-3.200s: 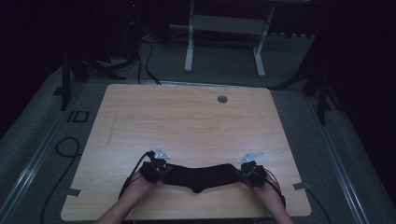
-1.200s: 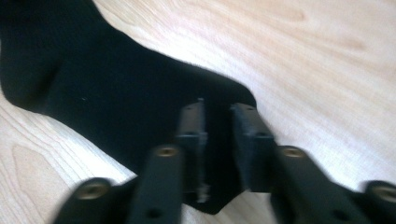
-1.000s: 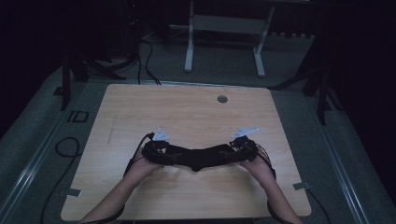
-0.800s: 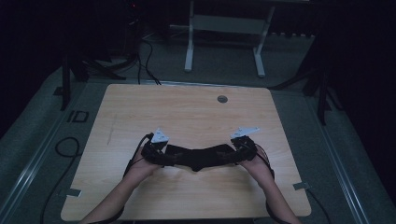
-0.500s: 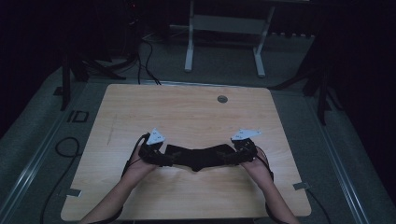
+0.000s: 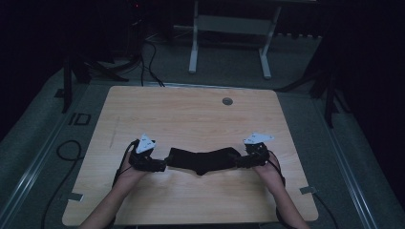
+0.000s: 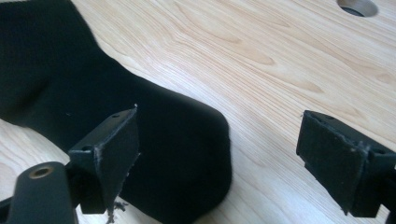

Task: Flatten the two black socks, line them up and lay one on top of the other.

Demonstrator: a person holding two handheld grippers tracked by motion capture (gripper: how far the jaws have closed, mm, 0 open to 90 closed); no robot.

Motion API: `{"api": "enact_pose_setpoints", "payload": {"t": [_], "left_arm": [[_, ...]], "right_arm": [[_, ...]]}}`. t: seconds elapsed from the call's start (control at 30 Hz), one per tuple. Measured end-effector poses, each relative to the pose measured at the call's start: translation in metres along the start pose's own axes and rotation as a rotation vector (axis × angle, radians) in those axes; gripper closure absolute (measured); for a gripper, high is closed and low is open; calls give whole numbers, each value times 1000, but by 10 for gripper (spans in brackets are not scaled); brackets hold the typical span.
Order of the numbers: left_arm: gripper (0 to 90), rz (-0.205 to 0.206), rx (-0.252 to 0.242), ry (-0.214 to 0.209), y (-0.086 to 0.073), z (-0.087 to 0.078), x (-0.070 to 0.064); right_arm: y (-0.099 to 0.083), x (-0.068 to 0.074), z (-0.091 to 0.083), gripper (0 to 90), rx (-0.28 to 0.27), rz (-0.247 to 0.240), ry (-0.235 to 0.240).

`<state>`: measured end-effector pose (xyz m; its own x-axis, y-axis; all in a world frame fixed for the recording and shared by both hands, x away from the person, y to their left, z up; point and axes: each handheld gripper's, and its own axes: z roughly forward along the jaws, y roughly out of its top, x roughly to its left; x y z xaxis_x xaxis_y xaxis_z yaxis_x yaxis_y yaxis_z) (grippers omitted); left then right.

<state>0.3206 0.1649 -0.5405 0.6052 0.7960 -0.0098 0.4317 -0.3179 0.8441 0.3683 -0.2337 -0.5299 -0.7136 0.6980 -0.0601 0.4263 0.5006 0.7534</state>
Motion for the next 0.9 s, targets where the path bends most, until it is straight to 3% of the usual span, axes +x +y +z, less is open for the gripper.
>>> {"api": "enact_pose_setpoints", "payload": {"t": [0.17, 0.33, 0.37, 0.47, 0.73, 0.8, 0.9], "left_arm": [[81, 15, -8, 41, -5, -7, 7], [81, 0, -17, 33, -11, -14, 14], [81, 1, -14, 47, -12, -16, 15], [81, -29, -19, 72, -16, -20, 19], [81, -90, -32, 79, -30, -32, 30], [81, -137, -24, 106, -39, -41, 37], [81, -143, -33, 113, -46, -48, 39]], "right_arm": [[-5, -7, -5, 135, -6, 7, -12], [-10, -16, -12, 137, -20, 22, -33], [-12, -18, -14, 137, -21, 26, -37], [-16, -24, -18, 139, -27, 42, -54], [-28, -37, -27, 140, -27, 72, -95], [-38, -44, -35, 139, -23, 85, -127], [-47, -50, -42, 139, -28, 111, -136]]}}
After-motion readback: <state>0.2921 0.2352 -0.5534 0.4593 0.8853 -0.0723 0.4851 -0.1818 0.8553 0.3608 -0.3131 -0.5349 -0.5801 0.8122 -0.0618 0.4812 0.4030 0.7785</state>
